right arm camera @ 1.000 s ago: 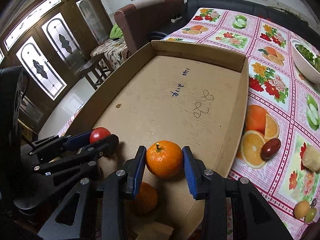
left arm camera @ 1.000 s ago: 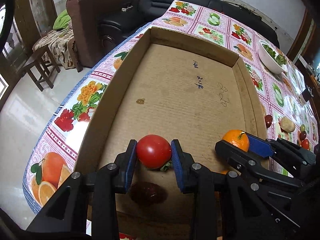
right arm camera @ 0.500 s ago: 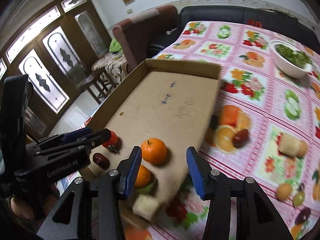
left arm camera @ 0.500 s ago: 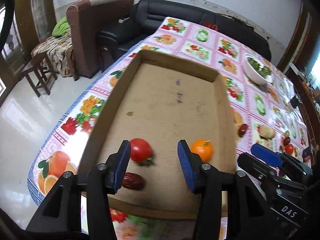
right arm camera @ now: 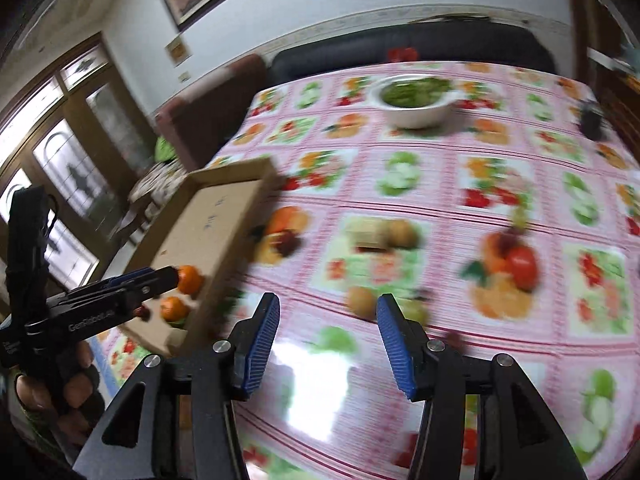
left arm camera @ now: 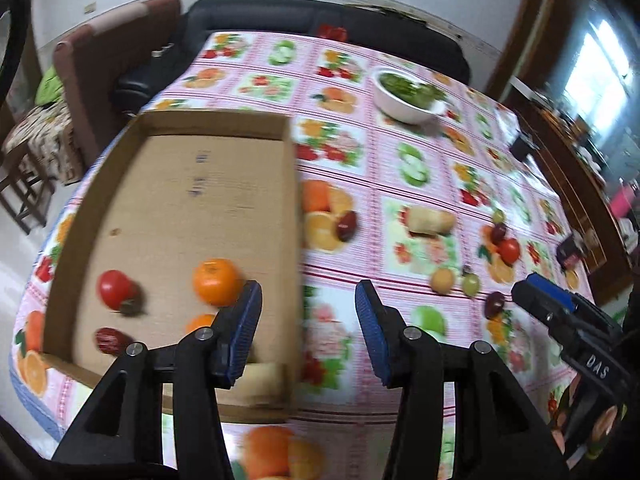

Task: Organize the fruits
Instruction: 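Grasp the brown kiwi with the left tool while the right tool grasps the dark plum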

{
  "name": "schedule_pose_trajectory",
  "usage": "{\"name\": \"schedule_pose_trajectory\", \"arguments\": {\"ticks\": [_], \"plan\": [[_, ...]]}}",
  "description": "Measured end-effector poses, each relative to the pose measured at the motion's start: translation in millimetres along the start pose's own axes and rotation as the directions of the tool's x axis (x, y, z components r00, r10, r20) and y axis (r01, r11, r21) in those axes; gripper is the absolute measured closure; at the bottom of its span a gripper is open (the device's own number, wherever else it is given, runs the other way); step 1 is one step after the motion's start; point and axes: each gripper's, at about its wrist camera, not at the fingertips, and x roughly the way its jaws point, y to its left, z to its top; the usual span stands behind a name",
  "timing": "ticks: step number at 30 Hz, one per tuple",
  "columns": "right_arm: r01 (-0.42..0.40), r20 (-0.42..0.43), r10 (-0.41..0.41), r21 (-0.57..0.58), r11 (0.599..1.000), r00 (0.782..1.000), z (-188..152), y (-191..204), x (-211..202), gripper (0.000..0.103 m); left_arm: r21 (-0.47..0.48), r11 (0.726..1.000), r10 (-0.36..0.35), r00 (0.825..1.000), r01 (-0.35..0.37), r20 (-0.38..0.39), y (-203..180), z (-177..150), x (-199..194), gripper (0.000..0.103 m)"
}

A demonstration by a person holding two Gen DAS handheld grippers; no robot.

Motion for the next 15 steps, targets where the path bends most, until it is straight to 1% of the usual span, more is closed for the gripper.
{"name": "schedule_pose_trajectory", "arguments": {"ticks": [4, 7, 11, 15], "plan": [[0.048, 0.031, -0.049, 0.051, 0.998, 0.998, -3.1, -34.3, -19.5, 0.05, 0.034, 0.999, -0.034, 0.999, 0.035, -0.016, -25.5, -1.9, 4.2, 0.056], [0.071, 0.036, -0.074, 0.08, 0.994, 0.997, -8.6, -52.1, -27.6, 0.05, 0.055, 0.997, -0.047, 0.998, 0.049, -0.033, -40.8, -4.3, 8.6, 0.056], [0.084, 0.033, -0.088, 0.1, 0.991, 0.996, -16.6, -65.4, -32.3, 0.05, 0.074, 0.995, -0.056, 0.997, 0.06, -0.051, -53.5, -6.9, 14.0, 0.056], [0.082, 0.026, -0.085, 0.098, 0.992, 0.996, -23.2, -70.5, -30.7, 0.05, 0.092, 0.994, -0.059, 0.996, 0.065, -0.064, -64.7, -8.8, 19.9, 0.056]]}}
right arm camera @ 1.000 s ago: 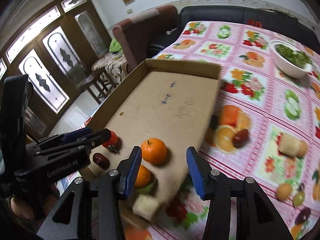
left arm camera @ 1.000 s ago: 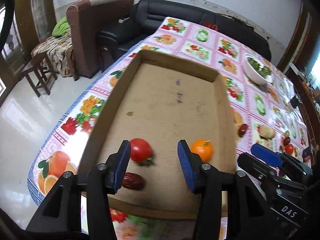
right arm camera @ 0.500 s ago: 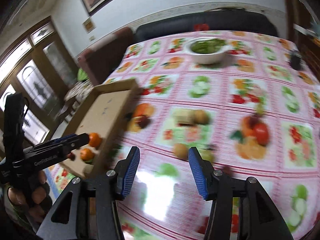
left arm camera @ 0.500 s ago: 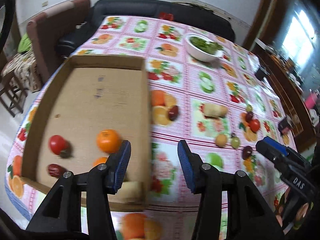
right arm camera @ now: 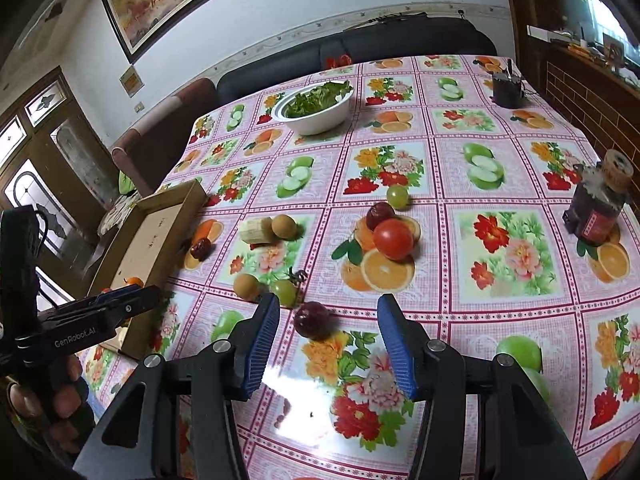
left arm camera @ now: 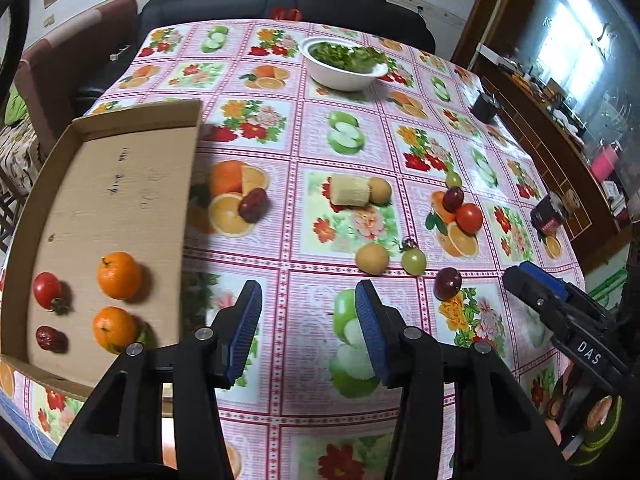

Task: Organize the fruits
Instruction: 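Grasp the brown kiwi with the left tool while the right tool grasps the dark plum, then carry the kiwi and the plum over the cardboard box with both tools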

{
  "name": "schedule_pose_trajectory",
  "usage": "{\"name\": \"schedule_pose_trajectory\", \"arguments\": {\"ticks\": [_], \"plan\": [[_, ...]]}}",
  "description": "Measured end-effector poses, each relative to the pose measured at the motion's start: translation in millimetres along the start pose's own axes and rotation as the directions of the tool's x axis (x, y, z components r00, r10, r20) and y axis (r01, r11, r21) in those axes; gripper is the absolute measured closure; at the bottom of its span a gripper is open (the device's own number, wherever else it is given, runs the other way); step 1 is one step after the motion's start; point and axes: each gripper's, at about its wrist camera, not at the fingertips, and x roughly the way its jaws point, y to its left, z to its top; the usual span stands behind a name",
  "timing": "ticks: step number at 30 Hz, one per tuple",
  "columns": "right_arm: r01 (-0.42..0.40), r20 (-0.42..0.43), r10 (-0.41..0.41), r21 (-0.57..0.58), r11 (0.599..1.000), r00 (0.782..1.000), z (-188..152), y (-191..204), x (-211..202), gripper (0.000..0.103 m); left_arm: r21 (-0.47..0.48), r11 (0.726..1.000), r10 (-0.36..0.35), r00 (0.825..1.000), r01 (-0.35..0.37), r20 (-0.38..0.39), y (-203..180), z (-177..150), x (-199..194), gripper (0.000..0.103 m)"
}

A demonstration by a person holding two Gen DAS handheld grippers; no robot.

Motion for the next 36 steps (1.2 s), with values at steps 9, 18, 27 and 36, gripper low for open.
{"name": "schedule_pose_trajectory", "arguments": {"ticks": [9, 18, 27, 36], "plan": [[-0.012, -0.05, 0.008, -0.077, 0.997, 0.999, -8.0, 17.0, 27.3, 0.052, 0.007, 1.0, -0.026, 0.999, 0.026, -0.035, -11.2, 3.5, 28.2, 0.056], [0.004, -0.105, -0.019, -0.144, 0.99, 0.994, -9.7, 26.6, 62.4, 0.065, 0.039, 0.997, -0.07, 0.995, 0.073, -0.067, -25.7, 14.3, 52.6, 0.056], [-0.005, -0.093, -0.005, -0.116, 0.993, 0.996, -10.5, 13.2, 52.4, 0.074, 0.076, 0.994, -0.066, 0.994, 0.073, -0.09, -39.9, 18.0, 80.0, 0.058], [0.007, -0.054, -0.011, -0.075, 0.997, 0.998, -5.1, 4.5, 30.6, 0.074, 0.091, 0.995, -0.025, 0.997, 0.031, -0.068, -37.6, 14.7, 71.5, 0.078]]}}
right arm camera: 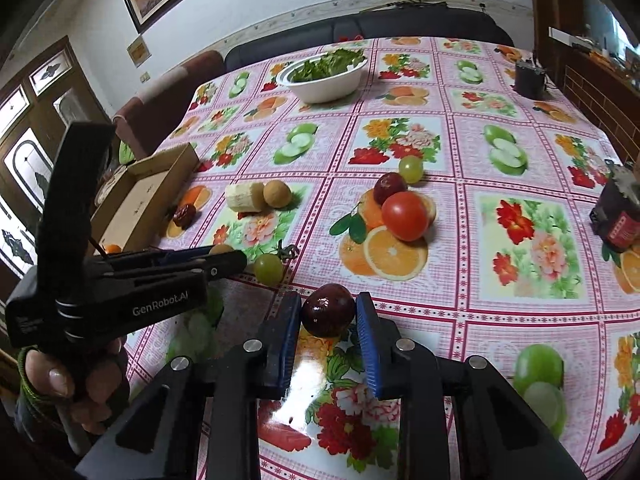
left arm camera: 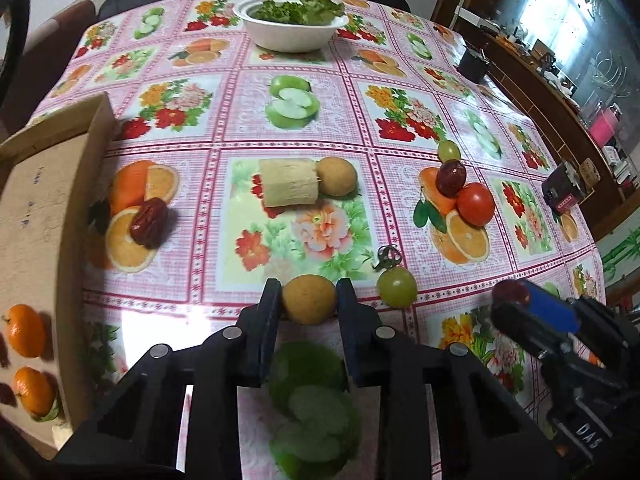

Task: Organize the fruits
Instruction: 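Carry the kiwi and the plum over the cardboard box with both tools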

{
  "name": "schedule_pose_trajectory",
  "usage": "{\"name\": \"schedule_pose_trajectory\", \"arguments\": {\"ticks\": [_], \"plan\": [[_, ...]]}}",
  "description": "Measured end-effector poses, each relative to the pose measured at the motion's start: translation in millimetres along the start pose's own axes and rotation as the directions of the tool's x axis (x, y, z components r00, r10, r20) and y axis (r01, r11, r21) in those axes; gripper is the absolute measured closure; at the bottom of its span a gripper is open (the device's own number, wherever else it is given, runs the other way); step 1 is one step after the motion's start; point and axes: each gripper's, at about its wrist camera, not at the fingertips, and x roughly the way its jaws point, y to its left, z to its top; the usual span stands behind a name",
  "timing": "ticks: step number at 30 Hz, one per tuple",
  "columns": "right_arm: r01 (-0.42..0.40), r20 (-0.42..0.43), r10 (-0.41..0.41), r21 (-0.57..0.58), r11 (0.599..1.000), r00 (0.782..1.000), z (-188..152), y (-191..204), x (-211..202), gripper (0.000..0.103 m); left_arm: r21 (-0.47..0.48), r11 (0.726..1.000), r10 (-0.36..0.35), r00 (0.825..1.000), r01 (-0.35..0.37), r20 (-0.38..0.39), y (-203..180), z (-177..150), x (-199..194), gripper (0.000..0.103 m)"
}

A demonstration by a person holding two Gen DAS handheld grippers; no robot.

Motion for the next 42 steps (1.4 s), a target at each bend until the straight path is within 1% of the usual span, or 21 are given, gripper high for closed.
{"name": "schedule_pose_trajectory", "arguments": {"ticks": [5, 8, 12, 21, 29, 35, 42], "plan": [[-0.01, 0.019, 0.011, -0.005, 1.0, 1.0, 3.8, 7.7, -8.5, 0.074, -0.024, 0.999, 0.047, 0.999, -0.047, 0.022, 10.8, -3.4, -17.5, 0.078], [-0.016, 0.022, 0.016, -0.015, 1.0, 1.0, 5.6, 15.2, -9.0, 0.074, -0.05, 0.996, 0.079, 0.996, -0.077, 0.042, 23.5, -6.4, -31.5, 0.078], [-0.032, 0.019, 0.032, -0.033, 0.999, 0.999, 8.1, 29.4, -6.7, 0.074, -0.08, 0.992, 0.104, 0.993, -0.099, 0.063, 42.1, -11.1, -48.5, 0.078], [-0.067, 0.008, 0.068, -0.077, 0.995, 0.998, 11.7, 66.1, -1.2, 0.074, -0.118, 0.985, 0.14, 0.986, -0.128, 0.094, 66.9, -17.9, -69.6, 0.078], [-0.112, -0.008, 0.112, -0.108, 0.988, 0.994, 17.3, 94.3, 4.4, 0.074, -0.141, 0.981, 0.151, 0.983, -0.135, 0.107, 81.5, -21.5, -79.2, 0.078], [-0.156, -0.02, 0.154, -0.149, 0.976, 0.988, 24.0, 125.1, 10.0, 0.075, -0.168, 0.973, 0.177, 0.978, -0.157, 0.11, 98.9, -23.8, -85.1, 0.078], [-0.22, -0.064, 0.212, -0.182, 0.958, 0.975, 33.5, 163.3, 29.6, 0.075, -0.213, 0.959, 0.213, 0.971, -0.186, 0.11, 129.0, -27.7, -91.5, 0.078]]}}
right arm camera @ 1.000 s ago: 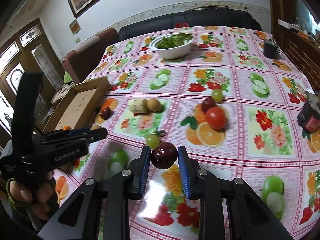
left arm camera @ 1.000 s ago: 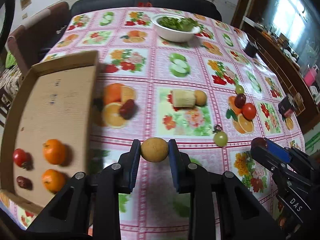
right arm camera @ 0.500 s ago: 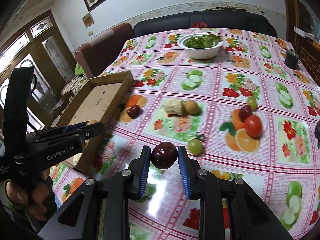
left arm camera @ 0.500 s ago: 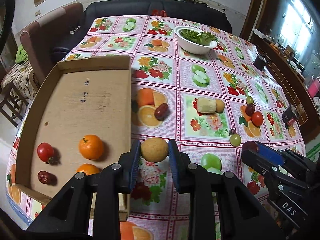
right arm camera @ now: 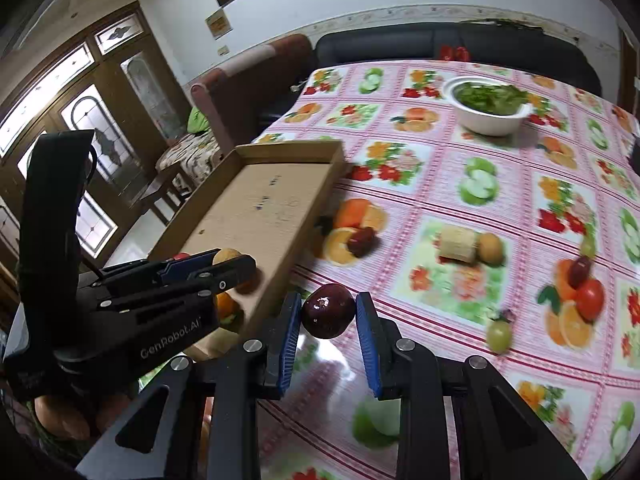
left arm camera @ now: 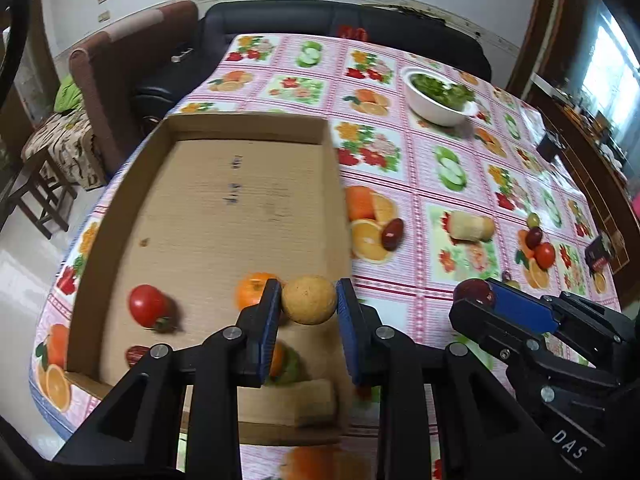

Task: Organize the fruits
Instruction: 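Carry the kiwi and the plum over the cardboard box with both tools, then open the left tool to drop the kiwi while the right tool releases the plum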

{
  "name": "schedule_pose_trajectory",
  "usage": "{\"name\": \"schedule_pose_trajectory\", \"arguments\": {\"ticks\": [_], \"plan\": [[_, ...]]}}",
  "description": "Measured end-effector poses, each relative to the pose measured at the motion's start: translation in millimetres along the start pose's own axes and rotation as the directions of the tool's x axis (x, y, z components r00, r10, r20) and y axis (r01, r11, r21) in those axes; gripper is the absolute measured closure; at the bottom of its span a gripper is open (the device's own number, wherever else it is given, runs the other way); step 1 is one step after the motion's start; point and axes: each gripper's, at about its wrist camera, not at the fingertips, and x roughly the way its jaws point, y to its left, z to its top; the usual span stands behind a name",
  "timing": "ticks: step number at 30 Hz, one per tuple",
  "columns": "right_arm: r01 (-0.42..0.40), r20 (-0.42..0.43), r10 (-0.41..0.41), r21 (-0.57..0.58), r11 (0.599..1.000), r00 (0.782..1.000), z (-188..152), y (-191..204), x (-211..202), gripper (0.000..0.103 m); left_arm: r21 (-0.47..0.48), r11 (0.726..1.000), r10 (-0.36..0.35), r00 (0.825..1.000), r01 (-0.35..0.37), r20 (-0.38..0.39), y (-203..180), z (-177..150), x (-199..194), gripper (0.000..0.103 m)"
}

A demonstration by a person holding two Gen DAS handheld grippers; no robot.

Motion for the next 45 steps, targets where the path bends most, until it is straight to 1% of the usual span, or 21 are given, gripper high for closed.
{"name": "schedule_pose_trajectory", "arguments": {"ticks": [8, 15, 22, 26, 32, 35, 38, 41, 42, 43, 44, 45], "plan": [[-0.031, -0.004, 0.031, -0.012, 0.999, 1.0, 21.6, 20.5, 22.3, 0.075, -0.078, 0.995, 0.055, 0.998, -0.055, 0.004, 48.5, 3.6, 1.9, 0.077], [-0.047, -0.011, 0.046, -0.031, 0.998, 0.999, 30.7, 36.3, 37.0, 0.075, -0.131, 0.988, 0.08, 0.997, -0.08, -0.007, 77.9, 5.4, 7.4, 0.077], [-0.062, -0.03, 0.061, -0.041, 0.997, 0.998, 41.3, 49.4, 60.0, 0.075, -0.152, 0.983, 0.103, 0.994, -0.107, -0.029, 90.8, 12.2, 21.2, 0.077], [-0.056, -0.056, 0.053, -0.043, 0.998, 0.997, 50.4, 55.0, 86.0, 0.075, -0.16, 0.978, 0.128, 0.99, -0.136, -0.061, 94.5, 17.1, 37.3, 0.077], [-0.037, -0.115, 0.029, -0.074, 0.997, 0.993, 56.0, 63.6, 130.7, 0.075, -0.137, 0.973, 0.173, 0.979, -0.187, -0.109, 94.6, 16.3, 61.4, 0.077], [-0.03, -0.138, 0.018, -0.08, 0.996, 0.99, 55.3, 64.2, 145.6, 0.075, -0.124, 0.971, 0.192, 0.976, -0.204, -0.108, 93.6, 15.5, 62.0, 0.077], [-0.026, -0.13, 0.014, -0.09, 0.996, 0.991, 55.0, 65.1, 145.8, 0.074, -0.133, 0.972, 0.18, 0.978, -0.194, -0.106, 95.7, 15.8, 60.5, 0.077], [-0.045, -0.133, 0.035, -0.073, 0.996, 0.99, 55.6, 63.4, 143.6, 0.073, -0.148, 0.972, 0.168, 0.98, -0.182, -0.105, 99.4, 14.8, 56.7, 0.076], [-0.047, -0.133, 0.038, -0.066, 0.997, 0.99, 55.3, 61.8, 142.1, 0.072, -0.157, 0.972, 0.16, 0.982, -0.174, -0.1, 100.7, 14.1, 54.0, 0.073], [-0.05, -0.131, 0.041, -0.059, 0.997, 0.991, 55.6, 60.7, 140.1, 0.066, -0.165, 0.972, 0.154, 0.983, -0.168, -0.096, 101.5, 14.4, 52.8, 0.07], [-0.058, -0.124, 0.051, -0.047, 0.997, 0.991, 55.2, 59.1, 136.3, 0.064, -0.174, 0.971, 0.149, 0.985, -0.163, -0.09, 102.1, 14.2, 49.7, 0.065], [-0.065, -0.116, 0.06, -0.035, 0.997, 0.991, 54.9, 57.2, 131.3, 0.062, -0.183, 0.97, 0.147, 0.986, -0.159, -0.08, 103.2, 14.2, 46.1, 0.064]]}}
